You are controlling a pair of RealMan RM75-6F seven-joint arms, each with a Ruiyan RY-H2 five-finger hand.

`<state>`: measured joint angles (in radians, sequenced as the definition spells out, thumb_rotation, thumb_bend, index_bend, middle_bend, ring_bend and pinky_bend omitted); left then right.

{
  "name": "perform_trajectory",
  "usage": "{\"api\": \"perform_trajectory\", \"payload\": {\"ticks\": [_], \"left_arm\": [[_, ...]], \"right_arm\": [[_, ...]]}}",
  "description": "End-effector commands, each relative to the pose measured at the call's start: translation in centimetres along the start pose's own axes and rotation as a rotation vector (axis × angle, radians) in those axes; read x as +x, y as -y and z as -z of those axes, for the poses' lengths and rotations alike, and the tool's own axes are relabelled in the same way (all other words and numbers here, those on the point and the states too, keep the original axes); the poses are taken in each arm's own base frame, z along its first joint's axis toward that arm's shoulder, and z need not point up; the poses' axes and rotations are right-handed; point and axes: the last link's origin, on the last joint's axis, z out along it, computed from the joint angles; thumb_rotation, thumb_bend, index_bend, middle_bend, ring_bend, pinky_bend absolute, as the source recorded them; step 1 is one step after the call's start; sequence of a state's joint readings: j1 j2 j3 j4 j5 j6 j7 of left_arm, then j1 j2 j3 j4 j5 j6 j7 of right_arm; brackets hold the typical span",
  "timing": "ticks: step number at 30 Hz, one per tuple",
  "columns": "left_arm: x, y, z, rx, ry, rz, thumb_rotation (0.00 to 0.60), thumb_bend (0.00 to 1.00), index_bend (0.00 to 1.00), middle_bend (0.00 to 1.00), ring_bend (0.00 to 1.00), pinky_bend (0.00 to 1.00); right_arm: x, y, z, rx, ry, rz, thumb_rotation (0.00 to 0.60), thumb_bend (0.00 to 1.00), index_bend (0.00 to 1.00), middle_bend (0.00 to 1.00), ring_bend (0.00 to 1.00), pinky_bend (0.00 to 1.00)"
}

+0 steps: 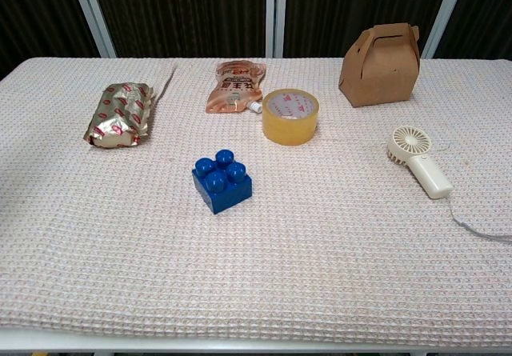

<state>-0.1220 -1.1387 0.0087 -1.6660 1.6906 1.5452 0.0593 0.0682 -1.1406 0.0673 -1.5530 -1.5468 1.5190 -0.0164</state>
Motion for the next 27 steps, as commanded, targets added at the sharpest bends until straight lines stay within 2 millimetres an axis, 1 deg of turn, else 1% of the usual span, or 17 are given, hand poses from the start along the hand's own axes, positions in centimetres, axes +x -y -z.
{"api": "perform_trajectory", "payload": {"ticks": [1, 3, 5, 6, 11, 14, 18, 27], "left_arm": [[-0.1, 0.0, 0.1, -0.004, 0.003, 0.002, 0.6, 0.0, 0.1, 0.06, 0.0, 0.17], [-0.1, 0.0, 0.2, -0.007, 0.005, 0.005, 0.6, 0.0, 0.1, 0.06, 0.0, 0.17], [-0.2, 0.0, 0.2, -0.008, 0.006, 0.008, 0.6, 0.0, 0.1, 0.06, 0.0, 0.17], [-0.2, 0.0, 0.2, -0.01, 0.006, 0.009, 0.6, 0.0, 0.1, 0.06, 0.0, 0.17], [-0.3, 0.0, 0.2, -0.012, 0.009, 0.011, 0.6, 0.0, 0.1, 0.06, 0.0, 0.17], [-0.5, 0.2, 0.3, -0.008, 0.015, 0.014, 0.6, 0.0, 0.1, 0.06, 0.0, 0.17], [-0.6, 0.4, 0.2, -0.006, 0.021, 0.013, 0.6, 0.0, 0.1, 0.06, 0.0, 0.17], [-0.7, 1.1, 0.0, 0.01, 0.024, 0.007, 0.6, 0.0, 0.1, 0.06, 0.0, 0.17]], "right_arm": [[-0.5, 0.5, -0.1, 0.005, 0.036, 0.019, 0.6, 1.0, 0.0, 0.78, 0.77, 0.76], [-0.9, 0.9, -0.2, 0.011, 0.053, 0.018, 0.6, 1.0, 0.0, 0.89, 0.81, 0.77], [-1.2, 1.3, -0.3, 0.02, 0.07, 0.018, 0.6, 1.0, 0.0, 0.94, 0.85, 0.78], [-1.5, 1.5, -0.3, 0.027, 0.082, 0.021, 0.6, 1.0, 0.0, 0.95, 0.85, 0.78], [-3.0, 2.9, -0.7, 0.055, 0.162, 0.03, 0.6, 1.0, 0.0, 0.95, 0.86, 0.78], [-4.4, 4.0, -1.0, 0.066, 0.26, 0.05, 0.6, 1.0, 0.0, 0.95, 0.86, 0.78], [-5.9, 5.3, -1.8, 0.08, 0.338, 0.07, 0.6, 1.0, 0.0, 0.95, 0.86, 0.78], [-8.6, 7.8, -3.7, 0.114, 0.403, 0.093, 0.6, 1.0, 0.0, 0.95, 0.86, 0.78]]}}
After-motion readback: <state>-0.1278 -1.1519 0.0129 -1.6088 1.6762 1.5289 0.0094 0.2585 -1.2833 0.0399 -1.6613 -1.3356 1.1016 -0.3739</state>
